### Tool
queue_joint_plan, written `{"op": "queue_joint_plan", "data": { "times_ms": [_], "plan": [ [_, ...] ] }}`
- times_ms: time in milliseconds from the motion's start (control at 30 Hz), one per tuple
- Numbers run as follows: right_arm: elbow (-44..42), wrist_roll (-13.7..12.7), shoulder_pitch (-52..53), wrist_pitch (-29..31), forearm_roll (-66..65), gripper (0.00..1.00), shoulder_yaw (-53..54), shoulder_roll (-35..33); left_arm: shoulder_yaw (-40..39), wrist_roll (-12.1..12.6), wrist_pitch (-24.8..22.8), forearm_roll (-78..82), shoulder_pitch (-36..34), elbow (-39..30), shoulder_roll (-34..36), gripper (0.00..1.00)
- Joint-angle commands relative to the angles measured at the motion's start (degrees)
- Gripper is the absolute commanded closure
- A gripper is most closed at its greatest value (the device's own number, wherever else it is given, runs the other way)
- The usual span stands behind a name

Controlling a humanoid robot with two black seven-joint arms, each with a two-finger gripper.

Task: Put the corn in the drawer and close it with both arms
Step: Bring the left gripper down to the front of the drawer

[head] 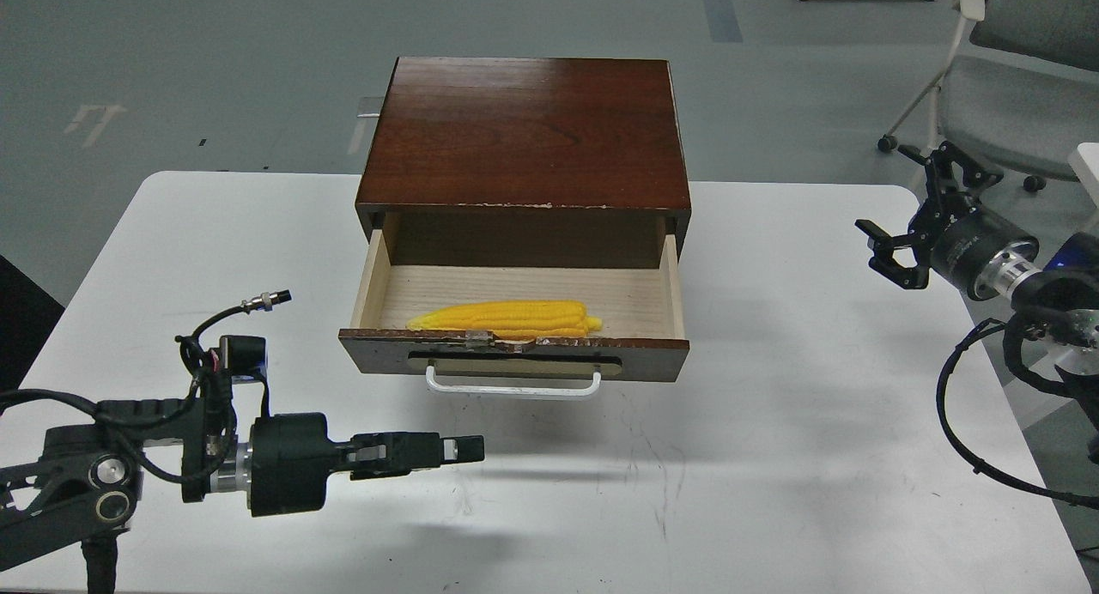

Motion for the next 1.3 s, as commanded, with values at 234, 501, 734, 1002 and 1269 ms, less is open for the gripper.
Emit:
{"op": "queue_joint_plan", "data": {
  "times_ms": [234, 501, 734, 1002, 1269],
  "plan": [
    [0.0, 0.0, 0.2, -0.1, 0.0, 0.0, 0.0, 0.0, -0.6, 0.0, 0.1, -0.1, -1.1, 3.8, -0.8, 0.85],
    [0.0, 0.0, 0.2, -0.2, 0.1, 0.0, 0.5, 0.0, -0.6, 0.0, 0.1, -0.2, -2.0, 4.6, -2.7, 0.85],
    [0.0, 0.0, 0.3, -0.2, 0.1, 0.0, 0.6, 0.0, -0.9, 0.0, 0.2, -0.3, -2.3, 5.7, -3.9, 0.85],
    [0.0, 0.0, 0.3, -0.2, 0.1, 0.0, 0.7, 0.0, -0.9, 0.0, 0.2, -0.3, -3.1, 7.3, -4.8, 0.84],
    [0.0, 0.0, 0.3, -0.2, 0.1, 0.0, 0.6, 0.0, -0.9, 0.0, 0.2, -0.3, -3.3, 8.3, -4.9, 0.82]
  ]
}}
